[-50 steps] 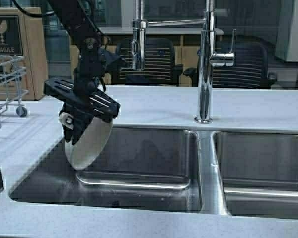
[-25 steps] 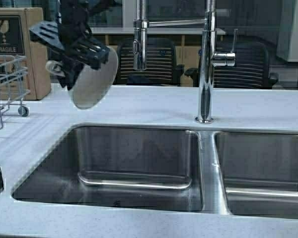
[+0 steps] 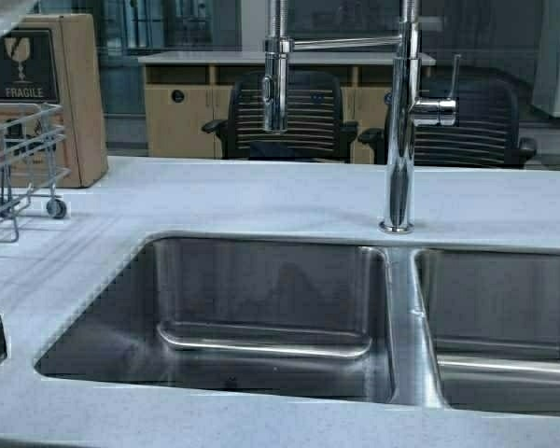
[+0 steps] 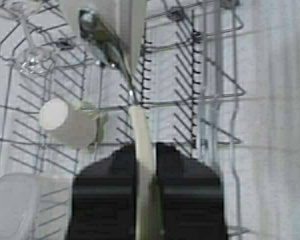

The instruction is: Wash the pan

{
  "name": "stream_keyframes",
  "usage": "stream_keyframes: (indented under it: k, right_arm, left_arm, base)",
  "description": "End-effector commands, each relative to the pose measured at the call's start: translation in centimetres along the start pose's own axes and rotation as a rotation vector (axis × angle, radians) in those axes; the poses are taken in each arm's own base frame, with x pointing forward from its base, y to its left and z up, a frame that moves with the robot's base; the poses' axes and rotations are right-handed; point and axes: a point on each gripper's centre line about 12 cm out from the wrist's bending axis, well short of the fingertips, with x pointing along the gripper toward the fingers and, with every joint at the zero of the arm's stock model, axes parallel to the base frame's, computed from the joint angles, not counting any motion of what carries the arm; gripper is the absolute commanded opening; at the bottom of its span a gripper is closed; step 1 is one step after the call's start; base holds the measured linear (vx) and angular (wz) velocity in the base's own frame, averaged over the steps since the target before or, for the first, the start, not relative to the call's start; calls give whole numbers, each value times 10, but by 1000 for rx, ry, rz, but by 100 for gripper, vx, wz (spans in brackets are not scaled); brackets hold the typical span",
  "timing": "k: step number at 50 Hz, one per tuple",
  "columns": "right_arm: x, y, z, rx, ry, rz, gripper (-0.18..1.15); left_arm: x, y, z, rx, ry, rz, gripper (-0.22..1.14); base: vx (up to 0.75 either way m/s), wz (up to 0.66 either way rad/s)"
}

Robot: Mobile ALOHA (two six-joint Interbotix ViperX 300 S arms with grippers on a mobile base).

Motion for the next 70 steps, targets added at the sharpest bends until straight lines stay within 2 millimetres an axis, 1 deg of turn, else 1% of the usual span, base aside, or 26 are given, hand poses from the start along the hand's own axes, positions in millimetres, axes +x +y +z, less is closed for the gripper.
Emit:
stream_keyframes:
  k: [1,8,11,15,18,26,30,35,43,48,52,63,70]
  right_arm:
    - [1,2,11,-8,-36,8,5]
    - [4,2,7,-9,-21,6,5]
    - [4,2,6,-8,-16,5,5]
    - [5,2,6,-9,-16,6,5]
    - [5,2,5,-9,-15,5,5]
    - [5,2,5,-9,-15,5,5]
    - [5,1,4,-9,-12,5,5]
    - [7,1,3,-15,-9,4,5]
    - [8,1,3,-17,-6,4,5]
    - [8,1,3,-17,-6,4,5]
    - [8,1,2,-18,-3,4,5]
    - [9,1,1,-18,0,3,5]
    - [9,1,0,-18,2,3,5]
  left_arm:
    - [-3,16,-5,13,-3,40,3]
    - [5,12,-15,63,4,31,3]
    - [10,10,-21,65,4,26,3]
    - [18,13,-31,51,21,32,3]
    - [26,16,-40,40,40,38,3]
    - [47,12,-52,39,41,13,3]
    - [59,13,-62,29,68,6,3]
    - [76,19,-77,3,119,6,3]
    - [99,25,-93,-24,185,2,3]
    - [115,24,-108,-32,255,-17,3]
    - [124,18,-117,-27,295,-39,3]
    - [137,9,-126,-14,344,-72,3]
    - [140,10,-124,-31,345,-69,3]
  base:
    - [1,3]
    - [1,4]
    - [1,2]
    - [1,2]
    - [1,3]
    - [1,3]
    - [0,1]
    - [0,0]
    - [0,0]
    - [0,0]
    - [0,0]
    - [0,0]
    - [0,0]
